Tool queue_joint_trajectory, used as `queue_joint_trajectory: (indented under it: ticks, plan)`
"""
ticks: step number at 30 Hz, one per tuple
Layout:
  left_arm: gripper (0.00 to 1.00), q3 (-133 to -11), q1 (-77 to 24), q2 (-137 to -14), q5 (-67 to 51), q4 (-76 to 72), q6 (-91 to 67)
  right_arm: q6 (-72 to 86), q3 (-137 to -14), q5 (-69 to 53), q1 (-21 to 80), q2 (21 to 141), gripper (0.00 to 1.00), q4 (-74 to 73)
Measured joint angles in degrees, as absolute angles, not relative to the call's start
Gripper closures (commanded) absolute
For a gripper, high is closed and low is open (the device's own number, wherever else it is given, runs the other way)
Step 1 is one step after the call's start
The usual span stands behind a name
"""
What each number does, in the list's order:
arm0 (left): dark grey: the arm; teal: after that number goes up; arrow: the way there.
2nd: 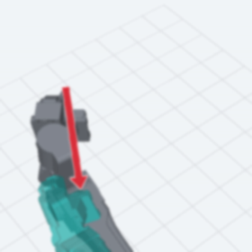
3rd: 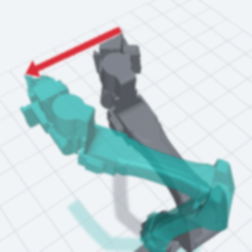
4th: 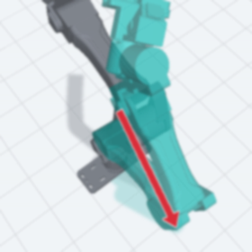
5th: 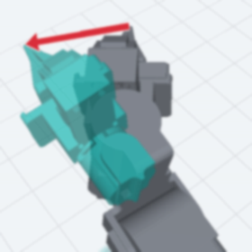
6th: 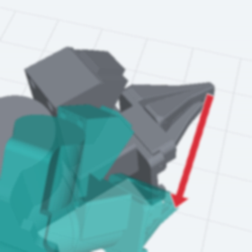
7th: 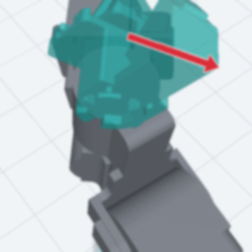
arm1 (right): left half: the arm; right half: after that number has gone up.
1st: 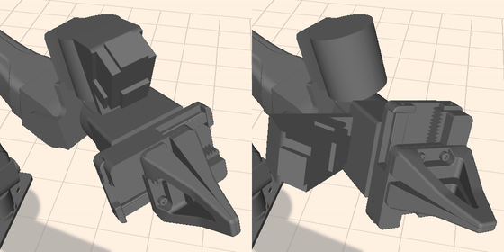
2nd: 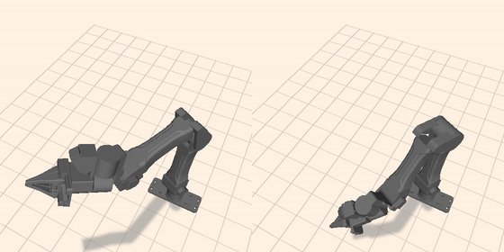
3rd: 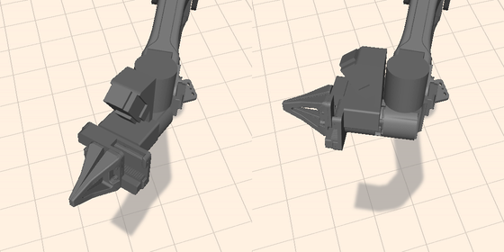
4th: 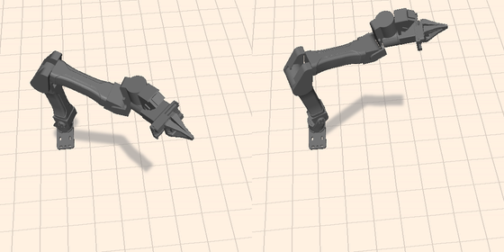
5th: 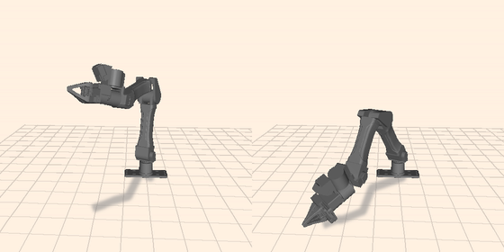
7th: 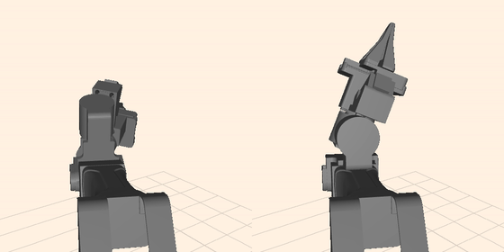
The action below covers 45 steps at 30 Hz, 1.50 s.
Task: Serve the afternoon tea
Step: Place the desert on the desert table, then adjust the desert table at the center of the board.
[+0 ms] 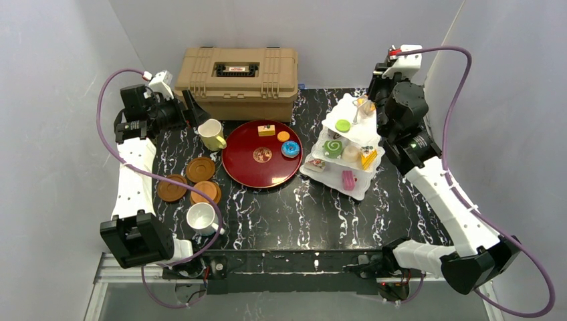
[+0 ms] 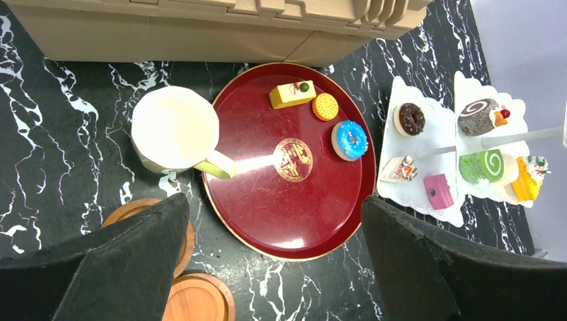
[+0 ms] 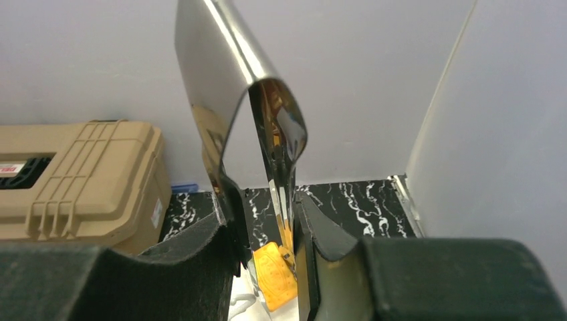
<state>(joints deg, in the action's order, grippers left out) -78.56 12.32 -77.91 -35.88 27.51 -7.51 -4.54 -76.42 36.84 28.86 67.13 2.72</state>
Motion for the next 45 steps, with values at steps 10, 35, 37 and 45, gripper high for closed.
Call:
queue_joint_trajectory:
  ticks: [10, 35, 37, 45]
  plan:
    - [0.01, -78.6, 12.3, -77.9, -36.4, 27.5, -7.5, -2.8, -76.4, 33.6, 28.8, 66.3, 0.57, -1.6]
    - [0.01, -92.2, -16.7, -86.7, -43.7, 21.0, -8.2, -2.9, -80.0, 34.7, 28.8, 57.7, 0.57, -9.0]
    - [0.01, -93.6, -18.7, -89.6, -44.9, 19.1, -9.2, -2.7, -80.6, 34.3, 28.8, 57.5, 0.69, -10.2]
    - [0.01, -111.8, -27.8, -104.6, -47.4, 16.7, -8.0, -0.6, -80.8, 28.0, 28.8, 55.4, 0.86, -15.5]
